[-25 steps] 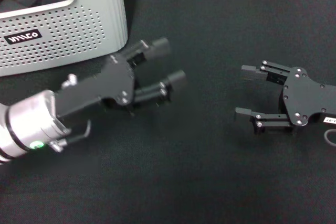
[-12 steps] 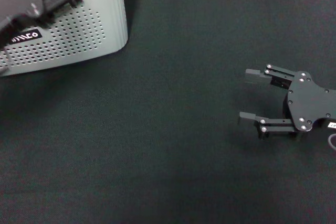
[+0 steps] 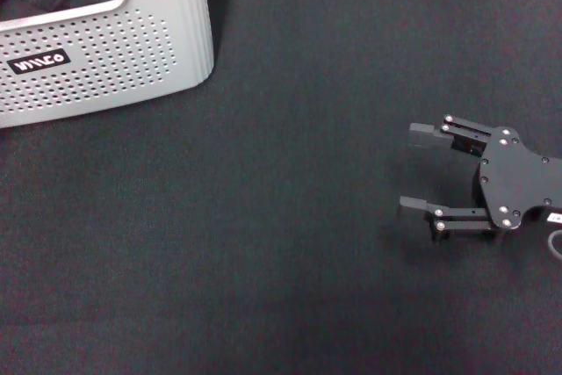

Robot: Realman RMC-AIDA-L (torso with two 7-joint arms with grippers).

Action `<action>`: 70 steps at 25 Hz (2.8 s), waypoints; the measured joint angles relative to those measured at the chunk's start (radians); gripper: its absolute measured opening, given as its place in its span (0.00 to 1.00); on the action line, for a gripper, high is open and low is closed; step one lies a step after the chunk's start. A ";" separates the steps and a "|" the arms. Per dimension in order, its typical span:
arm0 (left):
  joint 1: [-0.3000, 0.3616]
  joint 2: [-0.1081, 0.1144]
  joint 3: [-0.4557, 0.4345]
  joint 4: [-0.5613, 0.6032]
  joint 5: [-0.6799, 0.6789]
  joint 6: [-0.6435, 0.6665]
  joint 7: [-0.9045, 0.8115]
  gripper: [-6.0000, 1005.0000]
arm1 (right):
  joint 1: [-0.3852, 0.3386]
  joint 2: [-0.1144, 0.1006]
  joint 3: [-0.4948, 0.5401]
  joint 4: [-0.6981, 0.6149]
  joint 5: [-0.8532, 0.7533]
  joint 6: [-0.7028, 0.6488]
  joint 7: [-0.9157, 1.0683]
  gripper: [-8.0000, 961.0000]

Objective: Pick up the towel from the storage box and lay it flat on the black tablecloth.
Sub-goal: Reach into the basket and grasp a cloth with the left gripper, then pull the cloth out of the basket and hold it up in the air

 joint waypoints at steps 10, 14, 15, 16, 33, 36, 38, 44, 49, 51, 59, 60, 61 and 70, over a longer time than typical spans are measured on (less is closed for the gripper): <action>-0.020 -0.015 -0.065 0.013 0.189 -0.082 0.019 0.84 | 0.010 0.001 -0.003 0.004 0.000 0.000 0.000 0.90; -0.052 -0.041 -0.065 0.008 0.248 -0.179 0.033 0.82 | 0.010 0.002 -0.005 0.004 0.000 0.000 0.000 0.90; -0.059 -0.046 -0.066 0.008 0.259 -0.203 0.036 0.81 | 0.010 0.002 -0.005 0.005 0.000 0.001 0.000 0.90; -0.068 -0.051 -0.066 0.008 0.272 -0.232 0.040 0.80 | 0.010 0.002 -0.005 0.007 0.000 0.003 0.000 0.90; -0.081 -0.074 -0.068 -0.012 0.260 -0.302 0.038 0.35 | 0.002 0.002 -0.006 0.022 0.001 0.024 -0.008 0.90; -0.083 -0.075 -0.068 -0.048 0.186 -0.287 0.060 0.28 | 0.002 0.002 -0.006 0.021 0.001 0.024 -0.010 0.90; -0.082 -0.075 -0.068 -0.087 0.098 -0.249 0.117 0.24 | 0.002 0.002 -0.006 0.021 0.001 0.024 -0.010 0.90; -0.078 -0.075 -0.069 -0.144 -0.013 -0.166 0.219 0.12 | 0.001 0.002 -0.006 0.023 0.001 0.024 -0.011 0.90; -0.078 -0.075 -0.073 -0.186 -0.068 -0.108 0.259 0.06 | 0.001 0.002 -0.006 0.024 0.000 0.024 -0.011 0.90; -0.076 -0.076 -0.076 -0.229 -0.141 -0.059 0.297 0.06 | 0.001 0.002 -0.006 0.024 0.000 0.024 -0.011 0.90; -0.059 -0.069 -0.078 -0.336 -0.315 0.088 0.276 0.05 | 0.001 0.002 -0.005 0.032 0.004 0.024 -0.011 0.90; -0.054 -0.071 -0.078 -0.338 -0.319 0.110 0.269 0.05 | 0.001 0.002 -0.005 0.032 0.004 0.024 -0.011 0.90; -0.050 -0.073 -0.076 -0.340 -0.320 0.133 0.267 0.05 | 0.002 0.003 -0.005 0.032 0.004 0.024 -0.011 0.90; -0.025 -0.061 -0.035 -0.327 -0.277 0.577 -0.130 0.04 | 0.008 0.004 0.003 0.028 0.023 0.050 -0.009 0.90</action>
